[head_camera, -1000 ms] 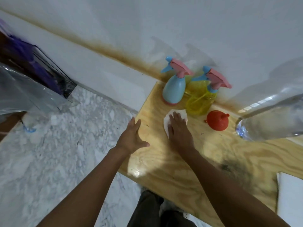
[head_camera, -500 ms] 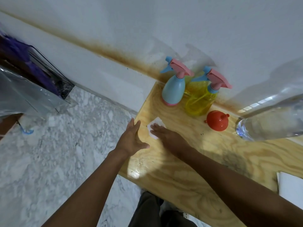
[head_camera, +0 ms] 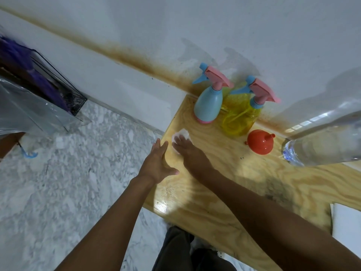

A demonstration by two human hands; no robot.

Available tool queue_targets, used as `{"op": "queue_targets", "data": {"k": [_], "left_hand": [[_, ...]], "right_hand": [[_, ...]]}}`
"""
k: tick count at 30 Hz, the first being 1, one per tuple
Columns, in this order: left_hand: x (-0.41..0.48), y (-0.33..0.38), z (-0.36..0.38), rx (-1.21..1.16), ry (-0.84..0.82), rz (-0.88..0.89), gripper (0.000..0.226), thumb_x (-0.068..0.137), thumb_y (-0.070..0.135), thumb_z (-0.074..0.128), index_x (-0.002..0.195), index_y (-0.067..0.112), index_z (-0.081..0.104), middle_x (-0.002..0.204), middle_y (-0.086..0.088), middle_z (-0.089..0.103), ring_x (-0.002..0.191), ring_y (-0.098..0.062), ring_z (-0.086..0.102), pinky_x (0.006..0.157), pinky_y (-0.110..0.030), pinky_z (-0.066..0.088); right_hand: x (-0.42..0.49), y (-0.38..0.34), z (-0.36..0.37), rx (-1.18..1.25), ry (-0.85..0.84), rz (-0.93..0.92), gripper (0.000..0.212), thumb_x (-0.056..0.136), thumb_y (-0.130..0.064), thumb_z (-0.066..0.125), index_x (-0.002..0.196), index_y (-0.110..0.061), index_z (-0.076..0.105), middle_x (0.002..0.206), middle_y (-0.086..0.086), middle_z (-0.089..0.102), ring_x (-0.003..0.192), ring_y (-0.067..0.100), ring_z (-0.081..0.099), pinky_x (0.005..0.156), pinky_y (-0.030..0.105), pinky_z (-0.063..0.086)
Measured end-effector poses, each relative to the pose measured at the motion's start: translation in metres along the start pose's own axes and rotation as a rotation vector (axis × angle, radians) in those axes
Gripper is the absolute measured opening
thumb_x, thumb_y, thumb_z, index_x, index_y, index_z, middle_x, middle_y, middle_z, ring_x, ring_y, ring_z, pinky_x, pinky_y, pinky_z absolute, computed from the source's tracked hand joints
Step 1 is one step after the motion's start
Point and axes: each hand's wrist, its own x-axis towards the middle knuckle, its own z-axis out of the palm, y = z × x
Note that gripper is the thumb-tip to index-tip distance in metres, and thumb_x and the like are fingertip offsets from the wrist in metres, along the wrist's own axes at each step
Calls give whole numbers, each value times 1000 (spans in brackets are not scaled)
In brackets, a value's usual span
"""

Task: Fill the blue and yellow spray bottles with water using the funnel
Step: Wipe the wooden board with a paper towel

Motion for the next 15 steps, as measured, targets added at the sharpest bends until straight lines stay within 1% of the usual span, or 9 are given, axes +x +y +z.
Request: {"op": "queue_targets", "data": {"k": [2, 3, 5, 6, 7, 9, 11, 13, 15], "left_hand": [[0, 0, 0, 8, -3, -4, 111, 71, 29, 88, 158, 25, 19, 167, 6, -3, 153, -11, -3, 119, -29, 19], [0, 0, 0, 3, -7, -6, 111, 71, 29, 88, 158, 25, 19, 167, 7, -3, 153, -11, -3, 119, -28, 19], [1, 0, 1, -9, -14, -5, 111, 72, 28, 88, 158, 25, 18, 167, 6, -4, 153, -12, -5, 120, -29, 18], [1, 0, 1, -14, -13, -3, 111, 72, 27, 88, 158, 24, 18, 167, 6, -4, 153, -12, -5, 120, -30, 18], [1, 0, 1, -22, -13, -4, 111, 72, 26, 88, 158, 24, 18, 167, 5, -4, 153, -12, -6, 120, -31, 17], [1, -1, 1, -45, -11, -5, 111, 71, 25, 89, 158, 23, 19, 167, 5, -3, 153, -12, -7, 121, -33, 16], [2, -1, 2, -48, -5, -4, 111, 71, 25, 89, 158, 23, 20, 167, 4, -3, 153, -12, -8, 122, -34, 17], [2, -2, 2, -34, -3, -3, 110, 71, 26, 88, 158, 22, 20, 167, 4, -3, 153, -12, -8, 122, -36, 19], [2, -3, 2, -22, -3, 2, 110, 72, 28, 88, 158, 23, 20, 167, 4, -4, 153, -13, -7, 122, -36, 20]], "right_hand": [[-11, 3, 1, -30, -68, -83, 61, 72, 26, 55, 127, 3, 63, 138, 22, 56, 129, 41, 52, 101, 49, 43], [-17, 5, -1, -37, -108, -108, 62, 69, 27, 57, 126, 3, 64, 137, 22, 57, 128, 41, 53, 99, 51, 46], [-30, 9, -13, -66, -155, -161, 60, 73, 24, 55, 127, 0, 64, 140, 18, 56, 132, 37, 52, 96, 50, 52], [-36, 11, -20, -74, -141, -159, 56, 77, 20, 55, 127, -3, 65, 142, 15, 56, 133, 34, 51, 96, 48, 54], [-41, 15, -26, -67, -109, -114, 52, 83, 15, 55, 129, -6, 64, 144, 12, 54, 135, 30, 49, 100, 46, 52], [-45, 24, -40, -40, 0, 87, 47, 94, 3, 51, 138, -11, 57, 152, 6, 46, 143, 20, 37, 114, 40, 38], [-38, 35, -50, -46, 152, 264, 47, 96, 4, 48, 140, -10, 54, 154, 6, 43, 144, 14, 30, 116, 33, 29], [-27, 35, -49, -52, 210, 374, 54, 91, 14, 43, 140, -7, 54, 155, 10, 40, 148, 21, 27, 114, 33, 28], [-17, 27, -39, -55, 198, 442, 60, 90, 17, 38, 145, -7, 47, 160, 10, 30, 151, 27, 19, 118, 37, 24]]}}
